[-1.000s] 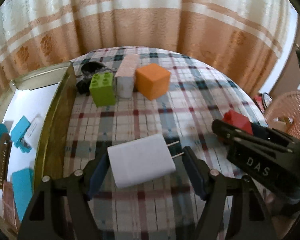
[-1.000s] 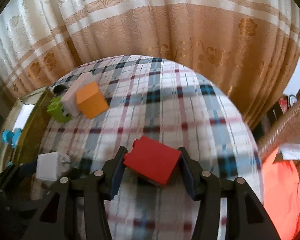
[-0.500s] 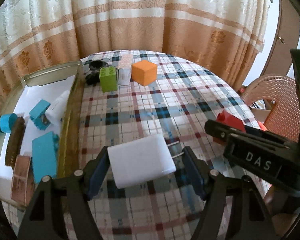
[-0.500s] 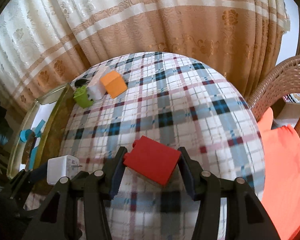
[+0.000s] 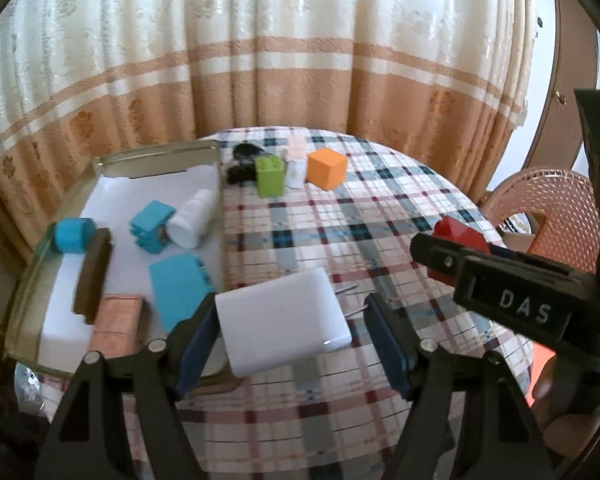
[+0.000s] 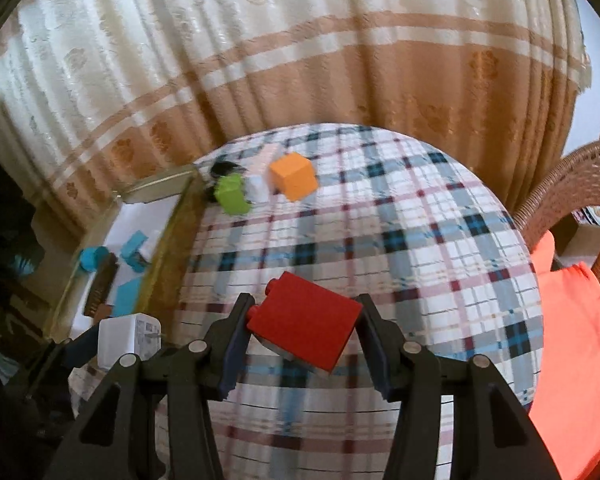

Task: Organize rigid objects

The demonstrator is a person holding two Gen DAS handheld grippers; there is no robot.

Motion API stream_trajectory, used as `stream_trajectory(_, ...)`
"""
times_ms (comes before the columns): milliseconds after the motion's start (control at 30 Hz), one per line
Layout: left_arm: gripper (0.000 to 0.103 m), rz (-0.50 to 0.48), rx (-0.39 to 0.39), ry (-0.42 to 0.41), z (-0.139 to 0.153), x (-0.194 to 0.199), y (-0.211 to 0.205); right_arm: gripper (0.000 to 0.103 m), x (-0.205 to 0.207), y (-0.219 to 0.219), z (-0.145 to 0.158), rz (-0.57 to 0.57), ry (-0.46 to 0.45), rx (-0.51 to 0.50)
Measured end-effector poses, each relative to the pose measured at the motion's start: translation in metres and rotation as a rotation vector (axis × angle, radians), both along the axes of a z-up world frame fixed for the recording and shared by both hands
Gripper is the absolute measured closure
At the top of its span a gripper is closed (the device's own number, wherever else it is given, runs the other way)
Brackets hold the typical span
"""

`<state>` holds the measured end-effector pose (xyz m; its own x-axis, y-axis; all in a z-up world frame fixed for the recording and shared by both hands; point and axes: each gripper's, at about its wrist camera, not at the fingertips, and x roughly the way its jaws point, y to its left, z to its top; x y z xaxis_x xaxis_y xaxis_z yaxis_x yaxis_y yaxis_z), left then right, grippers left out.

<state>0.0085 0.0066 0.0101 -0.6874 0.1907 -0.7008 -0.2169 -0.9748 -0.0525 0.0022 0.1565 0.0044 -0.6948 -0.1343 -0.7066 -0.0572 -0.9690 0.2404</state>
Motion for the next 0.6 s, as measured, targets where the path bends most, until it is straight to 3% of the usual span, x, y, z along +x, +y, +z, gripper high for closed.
stream_trajectory(600, 0.030, 0.148, 0.048, 0.091, 0.023, 0.004, -0.086, 0.049, -0.005, -0.068, 0.035, 0.142, 0.076, -0.007)
